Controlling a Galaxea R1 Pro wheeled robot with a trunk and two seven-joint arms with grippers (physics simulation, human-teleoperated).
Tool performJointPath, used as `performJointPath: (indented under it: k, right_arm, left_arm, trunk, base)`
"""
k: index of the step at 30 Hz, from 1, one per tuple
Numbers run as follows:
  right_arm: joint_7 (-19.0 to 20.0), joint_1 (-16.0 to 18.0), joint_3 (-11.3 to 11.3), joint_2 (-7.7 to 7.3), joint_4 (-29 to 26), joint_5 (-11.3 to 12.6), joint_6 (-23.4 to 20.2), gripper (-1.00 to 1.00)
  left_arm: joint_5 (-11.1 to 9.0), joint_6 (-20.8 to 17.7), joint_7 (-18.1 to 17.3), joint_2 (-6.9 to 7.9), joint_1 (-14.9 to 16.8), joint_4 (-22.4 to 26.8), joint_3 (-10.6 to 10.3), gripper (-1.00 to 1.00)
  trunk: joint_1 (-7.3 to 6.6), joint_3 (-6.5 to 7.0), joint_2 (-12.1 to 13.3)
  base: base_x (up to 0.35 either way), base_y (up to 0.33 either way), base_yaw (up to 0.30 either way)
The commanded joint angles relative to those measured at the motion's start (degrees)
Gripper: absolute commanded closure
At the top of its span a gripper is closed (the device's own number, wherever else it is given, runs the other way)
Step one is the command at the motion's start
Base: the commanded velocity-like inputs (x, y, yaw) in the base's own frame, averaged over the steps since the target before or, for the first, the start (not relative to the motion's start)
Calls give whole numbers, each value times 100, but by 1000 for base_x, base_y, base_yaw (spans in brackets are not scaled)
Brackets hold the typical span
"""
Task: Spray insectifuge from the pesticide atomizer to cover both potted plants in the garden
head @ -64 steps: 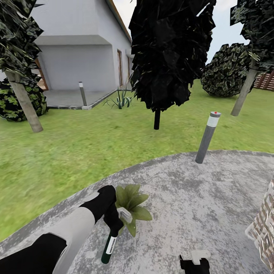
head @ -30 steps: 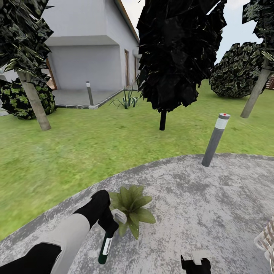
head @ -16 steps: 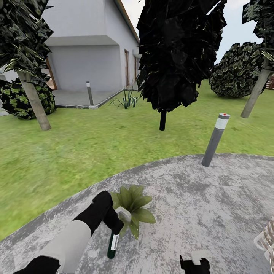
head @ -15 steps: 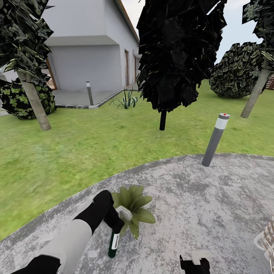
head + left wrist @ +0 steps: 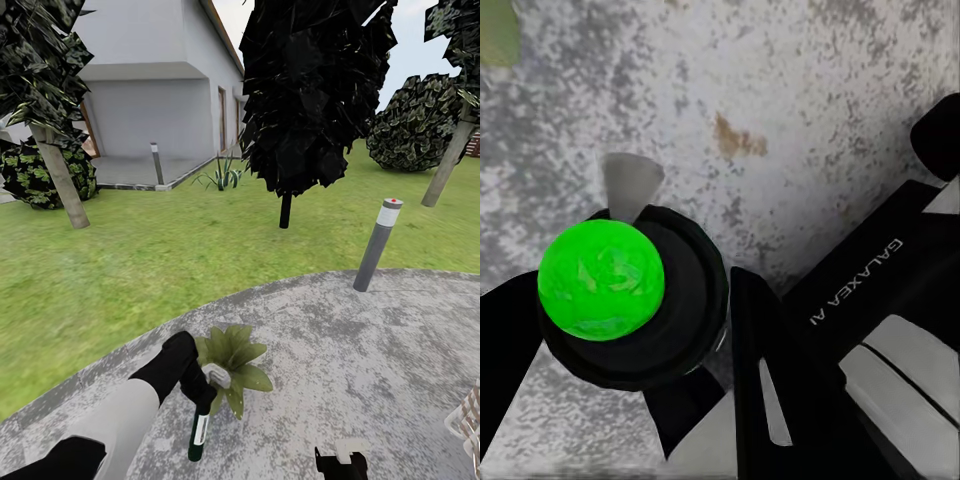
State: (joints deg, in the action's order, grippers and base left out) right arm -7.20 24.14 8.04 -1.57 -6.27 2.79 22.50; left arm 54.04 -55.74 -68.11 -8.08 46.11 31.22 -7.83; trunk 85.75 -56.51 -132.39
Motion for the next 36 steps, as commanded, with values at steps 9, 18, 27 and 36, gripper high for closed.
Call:
performJointPath:
  k: [9,18,27,36]
  right_arm:
    - [-27,3,49,-10,3,29,14,-100]
    - [-27,3,49,-10,3,29,15,-100]
    - [-27,3,49,-10,3,29,10,-100]
    - [-27,3,49,-10,3,29,11,-100]
  left_arm:
    - [53,-76,-162,-48,79,53,-410,100]
    - [60,-77,-167,-20,-24,8,-796,100]
    - [70,-85,-132,4,-161,6,-802,100]
    - [7,-86,-174,-50,-164,10,-806,100]
  trunk:
    - [-1,-5,-2]
    - [-1,-5,-2]
    - [-1,-5,-2]
    - [-1,-5,-2]
  base:
    - [68,0,0]
    - [63,0,0]
    - [87,0,0]
    - [191,0,0]
